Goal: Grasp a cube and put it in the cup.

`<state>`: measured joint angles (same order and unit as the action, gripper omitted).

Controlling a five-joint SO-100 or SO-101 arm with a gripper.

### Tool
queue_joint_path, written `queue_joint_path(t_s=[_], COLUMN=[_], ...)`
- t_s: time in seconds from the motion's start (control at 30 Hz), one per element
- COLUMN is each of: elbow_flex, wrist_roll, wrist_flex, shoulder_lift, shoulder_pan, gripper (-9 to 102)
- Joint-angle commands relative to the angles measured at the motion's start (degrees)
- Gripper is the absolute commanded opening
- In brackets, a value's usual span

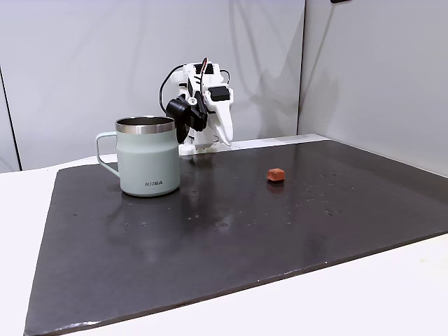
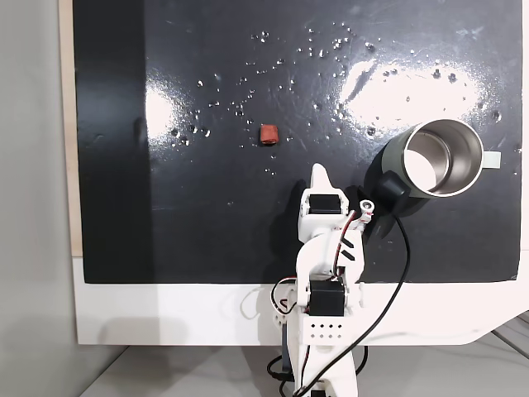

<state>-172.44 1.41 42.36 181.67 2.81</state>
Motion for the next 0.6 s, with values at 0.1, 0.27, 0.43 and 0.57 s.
queue_joint_path(t_s=[0.1,0.27,0.43,0.57], elbow_flex=[0.3,0.3,2.9,8.6], wrist_roll=[0.3,-1.3,-3.6,-6.5], wrist_flex=[0.0,-0.1,-1.3,1.7], shoulder_lift=[0.4,0.4,0.4,0.4], shoulder_pan=[0.0,-1.1,-0.4,-1.5], gripper=[0,0,0,0])
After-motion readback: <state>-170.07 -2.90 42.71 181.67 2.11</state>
